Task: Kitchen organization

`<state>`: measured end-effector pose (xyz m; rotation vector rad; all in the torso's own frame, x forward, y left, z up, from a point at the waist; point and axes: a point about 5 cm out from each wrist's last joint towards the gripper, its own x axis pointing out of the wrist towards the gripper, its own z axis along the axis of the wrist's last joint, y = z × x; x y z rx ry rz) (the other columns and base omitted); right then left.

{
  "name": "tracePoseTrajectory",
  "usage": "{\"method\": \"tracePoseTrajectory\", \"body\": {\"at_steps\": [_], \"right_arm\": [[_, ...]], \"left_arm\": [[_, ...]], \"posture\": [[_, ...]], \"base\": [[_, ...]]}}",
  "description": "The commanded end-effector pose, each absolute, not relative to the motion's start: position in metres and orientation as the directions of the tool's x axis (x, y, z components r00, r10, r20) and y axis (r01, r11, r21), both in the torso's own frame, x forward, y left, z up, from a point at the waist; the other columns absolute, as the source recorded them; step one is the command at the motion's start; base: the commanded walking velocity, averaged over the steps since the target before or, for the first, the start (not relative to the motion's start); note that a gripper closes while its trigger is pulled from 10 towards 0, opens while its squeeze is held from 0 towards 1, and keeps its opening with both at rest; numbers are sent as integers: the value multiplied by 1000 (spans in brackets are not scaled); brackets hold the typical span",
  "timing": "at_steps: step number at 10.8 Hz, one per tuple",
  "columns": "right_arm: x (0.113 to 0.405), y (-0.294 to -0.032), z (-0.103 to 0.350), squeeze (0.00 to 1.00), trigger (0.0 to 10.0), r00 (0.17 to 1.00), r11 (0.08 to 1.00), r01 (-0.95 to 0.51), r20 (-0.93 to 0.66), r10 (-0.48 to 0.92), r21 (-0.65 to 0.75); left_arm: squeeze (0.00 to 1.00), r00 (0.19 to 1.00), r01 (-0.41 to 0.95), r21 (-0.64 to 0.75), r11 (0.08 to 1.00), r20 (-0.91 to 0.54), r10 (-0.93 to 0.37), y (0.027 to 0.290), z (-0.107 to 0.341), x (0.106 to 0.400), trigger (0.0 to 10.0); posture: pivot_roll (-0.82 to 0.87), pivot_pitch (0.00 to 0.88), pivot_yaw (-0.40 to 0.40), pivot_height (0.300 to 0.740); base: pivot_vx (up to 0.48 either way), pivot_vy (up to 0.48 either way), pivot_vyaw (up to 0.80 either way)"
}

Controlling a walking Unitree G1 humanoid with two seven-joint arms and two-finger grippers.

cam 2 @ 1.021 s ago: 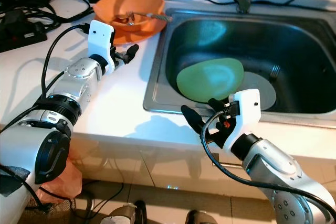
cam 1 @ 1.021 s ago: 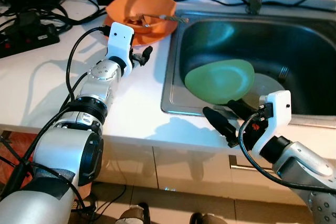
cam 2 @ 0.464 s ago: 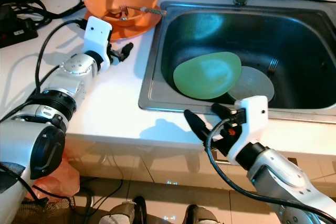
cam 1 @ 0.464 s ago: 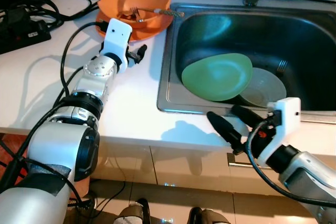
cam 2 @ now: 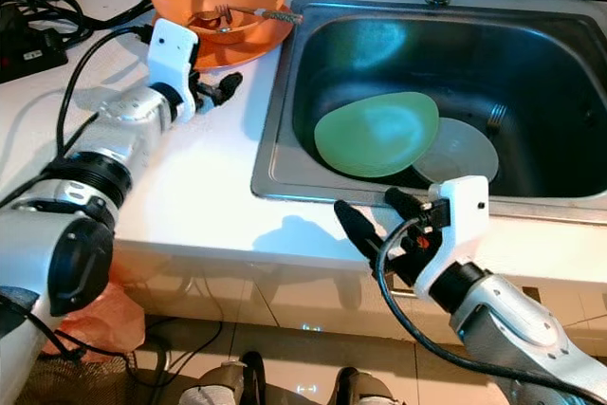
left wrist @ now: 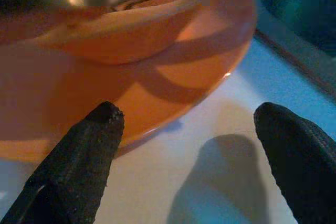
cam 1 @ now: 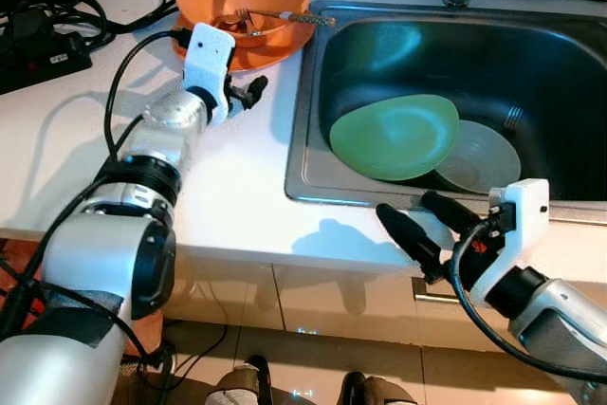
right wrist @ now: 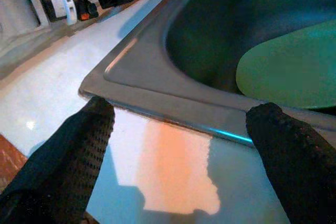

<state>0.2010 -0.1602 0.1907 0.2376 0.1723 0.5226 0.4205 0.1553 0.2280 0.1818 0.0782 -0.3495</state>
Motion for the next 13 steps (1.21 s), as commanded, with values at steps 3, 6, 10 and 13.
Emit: {"method": "tracePoseTrajectory", "body": {"at_steps": [3, 6, 10, 13], "right_arm": [[199, -160, 187, 0, 10000, 847, 839, -464, -136, 514, 283], [202, -158, 185, 0, 10000, 847, 839, -463, -136, 514, 287], [206, -158, 183, 0, 10000, 849, 840, -460, -134, 510, 287], [207, -158, 183, 0, 10000, 849, 840, -461, -133, 511, 285]], "left_arm": [[0, 847, 432, -5, 902, -342, -408, 143, 173, 407, 10000], [0, 826, 458, -16, 889, -362, -432, 142, 171, 406, 10000], [0, 856, 412, 44, 910, -360, -370, 160, 179, 408, 10000], [0, 831, 418, 15, 909, -411, -375, 165, 173, 405, 10000]], "posture": [[-232, 255, 22, 740], [-223, 247, 25, 740], [-205, 230, 26, 740], [-206, 227, 24, 740]], "base": [[0, 0, 0], [0, 0, 0], [0, 0, 0], [0, 0, 0]]}}
